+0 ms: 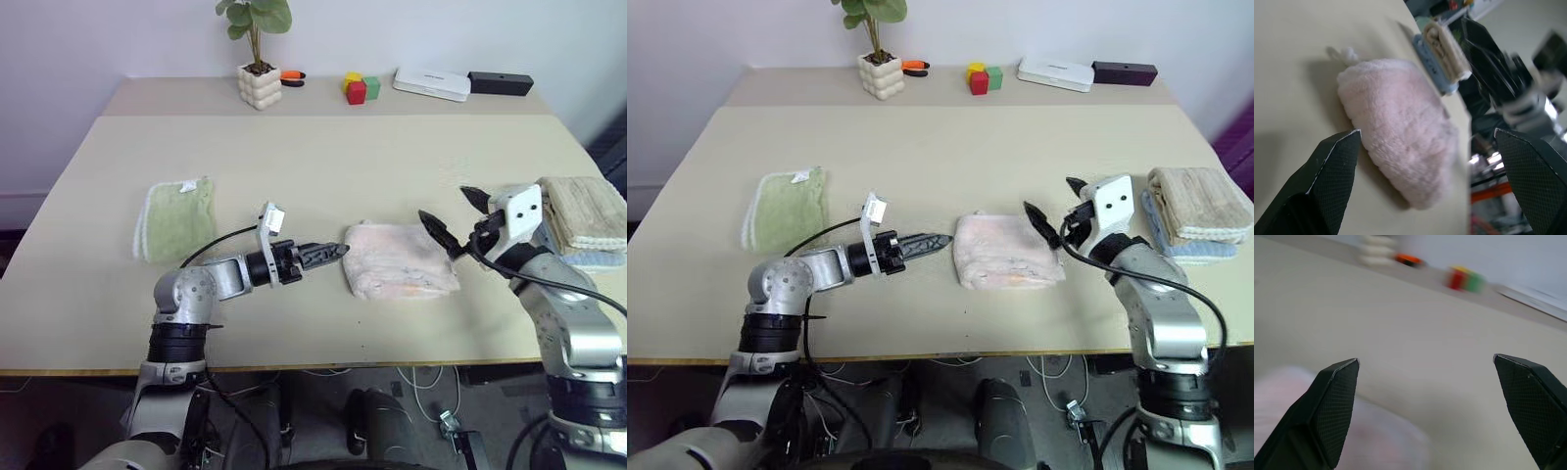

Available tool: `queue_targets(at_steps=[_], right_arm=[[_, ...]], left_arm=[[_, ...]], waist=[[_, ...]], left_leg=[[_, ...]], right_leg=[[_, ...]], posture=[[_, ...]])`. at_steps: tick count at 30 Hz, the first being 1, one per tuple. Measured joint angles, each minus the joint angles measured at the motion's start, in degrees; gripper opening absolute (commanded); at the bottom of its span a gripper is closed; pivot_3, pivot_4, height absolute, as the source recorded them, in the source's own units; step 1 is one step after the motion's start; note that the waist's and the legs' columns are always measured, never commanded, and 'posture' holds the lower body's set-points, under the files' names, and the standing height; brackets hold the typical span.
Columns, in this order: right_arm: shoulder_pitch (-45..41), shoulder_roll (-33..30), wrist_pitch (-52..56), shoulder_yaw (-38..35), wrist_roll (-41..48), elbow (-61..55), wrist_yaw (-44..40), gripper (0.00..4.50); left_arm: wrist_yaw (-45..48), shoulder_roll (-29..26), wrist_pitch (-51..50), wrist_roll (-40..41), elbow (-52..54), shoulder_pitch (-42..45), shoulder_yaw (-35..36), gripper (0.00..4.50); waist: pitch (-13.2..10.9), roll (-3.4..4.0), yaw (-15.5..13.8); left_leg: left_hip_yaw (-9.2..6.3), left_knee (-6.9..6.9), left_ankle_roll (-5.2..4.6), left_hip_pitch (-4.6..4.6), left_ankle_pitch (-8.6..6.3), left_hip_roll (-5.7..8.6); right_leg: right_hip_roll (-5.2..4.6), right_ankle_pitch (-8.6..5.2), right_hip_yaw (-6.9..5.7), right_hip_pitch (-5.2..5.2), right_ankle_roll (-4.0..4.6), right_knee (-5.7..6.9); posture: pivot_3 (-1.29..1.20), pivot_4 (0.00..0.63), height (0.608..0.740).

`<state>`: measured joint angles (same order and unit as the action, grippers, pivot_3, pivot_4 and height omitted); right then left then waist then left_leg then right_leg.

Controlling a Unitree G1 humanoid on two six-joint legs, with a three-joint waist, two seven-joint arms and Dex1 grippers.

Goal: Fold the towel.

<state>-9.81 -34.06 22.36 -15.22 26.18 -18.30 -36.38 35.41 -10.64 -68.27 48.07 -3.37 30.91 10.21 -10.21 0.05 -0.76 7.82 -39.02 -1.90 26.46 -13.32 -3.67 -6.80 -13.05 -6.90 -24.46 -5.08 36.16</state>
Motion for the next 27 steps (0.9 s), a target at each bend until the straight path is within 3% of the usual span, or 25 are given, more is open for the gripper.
queue_targets(at_steps=[5,14,27], right_arm=[[7.3,-8.7,3.8,-5.5,9.1,-5.3,-11.4,4.47],[12.8,-14.7,5.2,-10.7,12.8,-6.8,-18.8,4.47],[14.3,-15.0,4.2,-13.4,12.2,-6.3,-19.7,4.47]], left_arm=[[-5.5,1.4,-6.5,1.4,-2.3,1.9,2.7,4.48],[-5.7,2.2,-16.1,2.4,-6.8,4.4,1.0,4.48],[-6.6,10.7,-11.5,-0.7,-18.3,9.4,0.0,4.48]], waist=[[0.0,-0.05,0.0],[0.0,-0.06,-0.2],[0.0,-0.08,-0.3]], left_leg=[[-0.06,-0.03,-0.04,-0.02,-0.03,0.06],[-0.07,-0.03,-0.03,-0.01,-0.03,0.06],[-0.09,-0.10,-0.06,-0.02,-0.05,0.10]], right_leg=[[-0.01,-0.03,0.00,0.10,0.06,-0.07],[0.00,-0.07,0.00,0.06,0.11,-0.05],[-0.08,-0.12,0.00,0.10,0.21,-0.08]], posture=[[0.00,0.150,0.740],[0.00,0.150,0.740],[0.00,0.150,0.740]])
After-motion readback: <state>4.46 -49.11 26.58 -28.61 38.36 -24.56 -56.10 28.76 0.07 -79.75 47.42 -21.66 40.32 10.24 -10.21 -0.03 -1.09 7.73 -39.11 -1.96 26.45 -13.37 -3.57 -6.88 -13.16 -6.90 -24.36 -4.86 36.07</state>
